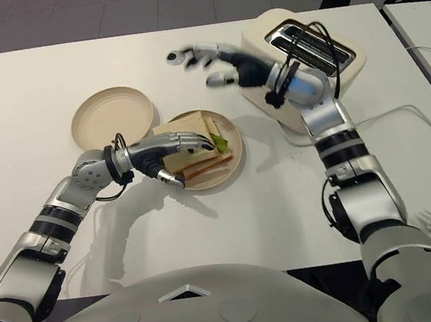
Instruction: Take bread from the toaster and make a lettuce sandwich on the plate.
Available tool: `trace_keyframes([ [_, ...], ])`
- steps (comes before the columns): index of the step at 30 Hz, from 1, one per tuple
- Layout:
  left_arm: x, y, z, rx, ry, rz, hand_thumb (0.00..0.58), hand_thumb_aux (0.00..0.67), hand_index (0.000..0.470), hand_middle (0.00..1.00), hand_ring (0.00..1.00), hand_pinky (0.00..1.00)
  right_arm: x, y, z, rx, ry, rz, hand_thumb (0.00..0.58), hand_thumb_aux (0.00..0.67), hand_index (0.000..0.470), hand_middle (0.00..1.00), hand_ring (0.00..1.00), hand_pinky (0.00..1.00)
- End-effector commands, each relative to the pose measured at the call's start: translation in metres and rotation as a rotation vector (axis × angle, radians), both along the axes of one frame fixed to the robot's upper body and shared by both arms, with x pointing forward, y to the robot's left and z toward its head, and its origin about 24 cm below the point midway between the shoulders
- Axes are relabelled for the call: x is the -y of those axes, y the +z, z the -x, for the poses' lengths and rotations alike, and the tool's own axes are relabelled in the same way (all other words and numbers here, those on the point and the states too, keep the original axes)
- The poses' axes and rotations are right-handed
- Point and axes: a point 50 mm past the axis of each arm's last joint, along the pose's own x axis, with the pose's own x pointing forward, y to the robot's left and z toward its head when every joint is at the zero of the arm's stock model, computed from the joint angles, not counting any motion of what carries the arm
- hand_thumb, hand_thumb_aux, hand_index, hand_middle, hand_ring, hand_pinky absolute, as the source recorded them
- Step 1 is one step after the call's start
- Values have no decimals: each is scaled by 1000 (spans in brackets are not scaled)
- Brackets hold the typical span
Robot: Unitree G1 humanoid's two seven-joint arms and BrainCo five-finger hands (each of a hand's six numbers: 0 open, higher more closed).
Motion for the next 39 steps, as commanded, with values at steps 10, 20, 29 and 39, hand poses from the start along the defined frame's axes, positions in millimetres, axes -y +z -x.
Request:
trace_keyframes([
  [10, -54, -64, 70, -543, -315, -387, 580, 670, 470, 1000, 1000, 1000, 39, -61, 81, -686, 492, 343, 580, 670, 470, 1000, 1000, 1000],
  [20, -29, -71, -15, -264, 210, -291, 579, 644, 452, 1000, 1000, 1000, -20, -82, -15, -357, -43, 101, 580, 670, 470, 1000, 1000, 1000],
  [29, -30, 8, -65, -18, 584, 400, 0, 0, 0, 831, 831, 831, -35, -19, -41, -43, -242, -475, 436, 336, 236, 863, 863, 863],
  [39, 8, 44, -41, -161, 393, 763, 0, 0, 0, 0, 0, 0, -18, 12, -16, -70, -58, -714, 0, 0, 0, 0, 0, 0],
])
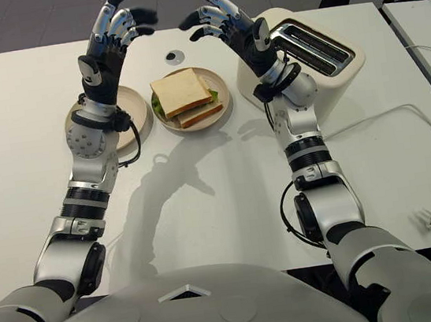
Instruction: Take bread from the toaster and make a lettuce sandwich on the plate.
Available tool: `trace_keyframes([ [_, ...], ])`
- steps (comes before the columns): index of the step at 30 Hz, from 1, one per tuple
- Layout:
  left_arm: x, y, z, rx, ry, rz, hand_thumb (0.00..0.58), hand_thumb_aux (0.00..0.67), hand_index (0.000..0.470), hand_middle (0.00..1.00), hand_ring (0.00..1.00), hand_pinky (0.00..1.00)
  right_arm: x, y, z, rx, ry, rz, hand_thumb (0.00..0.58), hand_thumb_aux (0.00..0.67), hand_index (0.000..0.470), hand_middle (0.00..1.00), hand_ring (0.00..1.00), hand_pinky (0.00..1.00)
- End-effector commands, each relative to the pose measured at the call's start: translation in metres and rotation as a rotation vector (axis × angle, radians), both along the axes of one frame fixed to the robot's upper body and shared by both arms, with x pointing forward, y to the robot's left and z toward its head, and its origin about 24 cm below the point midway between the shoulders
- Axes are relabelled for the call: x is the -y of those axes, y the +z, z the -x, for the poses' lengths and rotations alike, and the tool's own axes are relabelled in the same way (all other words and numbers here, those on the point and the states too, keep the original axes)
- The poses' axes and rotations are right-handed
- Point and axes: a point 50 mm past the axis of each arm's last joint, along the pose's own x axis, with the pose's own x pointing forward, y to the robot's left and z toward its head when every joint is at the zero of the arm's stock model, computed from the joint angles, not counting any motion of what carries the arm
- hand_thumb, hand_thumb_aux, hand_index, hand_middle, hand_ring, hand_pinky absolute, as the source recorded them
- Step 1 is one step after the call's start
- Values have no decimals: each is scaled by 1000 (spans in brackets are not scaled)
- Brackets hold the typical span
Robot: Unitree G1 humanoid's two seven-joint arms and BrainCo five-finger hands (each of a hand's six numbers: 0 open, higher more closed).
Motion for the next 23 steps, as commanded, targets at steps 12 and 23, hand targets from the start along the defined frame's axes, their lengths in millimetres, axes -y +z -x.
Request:
trace_keyframes([
  [12, 11, -25, 3, -101, -66, -11, 0, 0, 0, 0, 0, 0, -2, -15, 14, -46, 51, 94, 0, 0, 0, 0, 0, 0],
  [23, 16, -34, 27, -42, -214, -116, 0, 0, 0, 0, 0, 0, 0, -16, 11, -45, 20, 64, 0, 0, 0, 0, 0, 0],
])
